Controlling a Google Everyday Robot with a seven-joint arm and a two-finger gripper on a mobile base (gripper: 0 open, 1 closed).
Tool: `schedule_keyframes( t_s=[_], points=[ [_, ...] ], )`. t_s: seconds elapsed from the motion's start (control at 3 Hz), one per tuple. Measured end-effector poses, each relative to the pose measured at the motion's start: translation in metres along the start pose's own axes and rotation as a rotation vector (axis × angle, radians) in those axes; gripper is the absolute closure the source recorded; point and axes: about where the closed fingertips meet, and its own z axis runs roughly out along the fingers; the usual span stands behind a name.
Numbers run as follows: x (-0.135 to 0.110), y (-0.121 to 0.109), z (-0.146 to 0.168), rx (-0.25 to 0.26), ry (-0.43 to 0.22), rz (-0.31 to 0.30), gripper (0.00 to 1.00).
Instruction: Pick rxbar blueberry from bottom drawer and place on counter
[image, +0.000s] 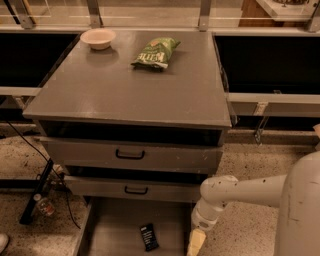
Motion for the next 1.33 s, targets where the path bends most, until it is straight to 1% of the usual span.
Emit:
schedule_keyframes(
  t_s=[0.33,0.67,1.0,1.33],
  points=[
    [0.0,0.0,0.0,0.001,0.003,0.004,0.0],
    [0.002,-0.001,0.003,0.015,0.043,0.064,0.0],
    [0.01,-0.005,0.005,0.049,0.152,0.169,0.0],
    [0.013,-0.006,0.007,0.06,0.197,0.253,0.0]
  ],
)
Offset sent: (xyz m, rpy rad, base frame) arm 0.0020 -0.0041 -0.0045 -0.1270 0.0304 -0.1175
